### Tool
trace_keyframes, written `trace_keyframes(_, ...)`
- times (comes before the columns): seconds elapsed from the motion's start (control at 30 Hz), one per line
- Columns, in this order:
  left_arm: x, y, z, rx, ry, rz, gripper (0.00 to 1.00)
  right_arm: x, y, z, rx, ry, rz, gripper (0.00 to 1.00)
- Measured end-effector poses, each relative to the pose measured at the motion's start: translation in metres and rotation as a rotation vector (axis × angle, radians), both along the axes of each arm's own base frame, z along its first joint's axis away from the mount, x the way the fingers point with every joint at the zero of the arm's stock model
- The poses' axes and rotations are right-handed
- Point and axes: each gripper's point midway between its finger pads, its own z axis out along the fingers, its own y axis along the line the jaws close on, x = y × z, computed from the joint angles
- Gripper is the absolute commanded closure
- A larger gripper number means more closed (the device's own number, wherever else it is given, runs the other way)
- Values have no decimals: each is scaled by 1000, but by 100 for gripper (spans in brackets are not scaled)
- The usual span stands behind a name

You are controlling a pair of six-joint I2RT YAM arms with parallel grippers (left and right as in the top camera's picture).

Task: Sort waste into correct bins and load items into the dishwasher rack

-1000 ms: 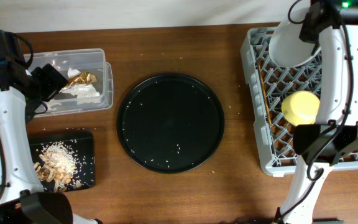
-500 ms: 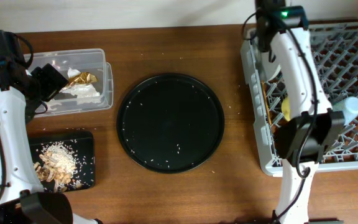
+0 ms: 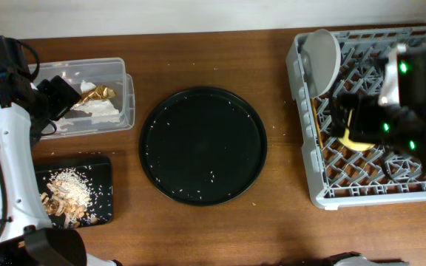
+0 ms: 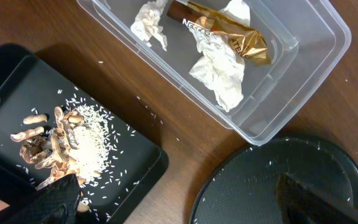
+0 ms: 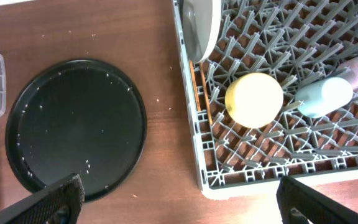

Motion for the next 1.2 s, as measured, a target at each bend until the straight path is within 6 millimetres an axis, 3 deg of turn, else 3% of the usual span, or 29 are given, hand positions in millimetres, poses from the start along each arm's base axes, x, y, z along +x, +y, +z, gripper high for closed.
trace_keyframes(0.07, 0, 0, 0, 0, 0, 0, 1, -33, 7, -19, 54, 47, 40, 2)
trace_keyframes(0.2, 0, 0, 0, 0, 0, 0, 1, -60, 18, -27, 130, 59, 94, 2)
trace_keyframes(0.33, 0, 0, 0, 0, 0, 0, 1, -58, 20, -32, 115, 79, 126, 2)
trace_keyframes(0.47, 0, 0, 0, 0, 0, 0, 1, -50, 22, -56, 85, 118, 167, 2)
trace_keyframes(0.57, 0, 0, 0, -1, 1, 2, 1, -31, 27, -61, 87, -78, 205, 2)
trace_keyframes(0.7, 0, -1, 0, -4, 1, 2, 1, -39, 22, -66, 59, -441, 246, 2)
trace_keyframes(0.73, 0, -1, 0, -4, 0, 2, 1, -41, 16, -85, 52, -458, 226, 2)
trace_keyframes(0.77, 0, -1, 0, -4, -1, 2, 1, -50, 10, -128, 44, -400, 202, 2)
trace_keyframes(0.8, 0, 0, 0, -3, -1, 2, 1, -52, 6, -158, 41, -370, 185, 2)
trace_keyframes(0.83, 0, -1, 0, -5, -1, 2, 1, -47, 2, -175, 34, -403, 165, 2)
trace_keyframes(0.93, 0, -1, 0, -4, -1, 2, 1, -25, -8, -169, 7, -669, 124, 2)
trace_keyframes(1.03, 0, -1, 0, -4, 0, 2, 1, -13, -18, -198, -20, -804, 91, 2)
trace_keyframes(1.2, 0, -1, 0, -4, -1, 2, 1, -11, -19, -214, -40, -917, 94, 2)
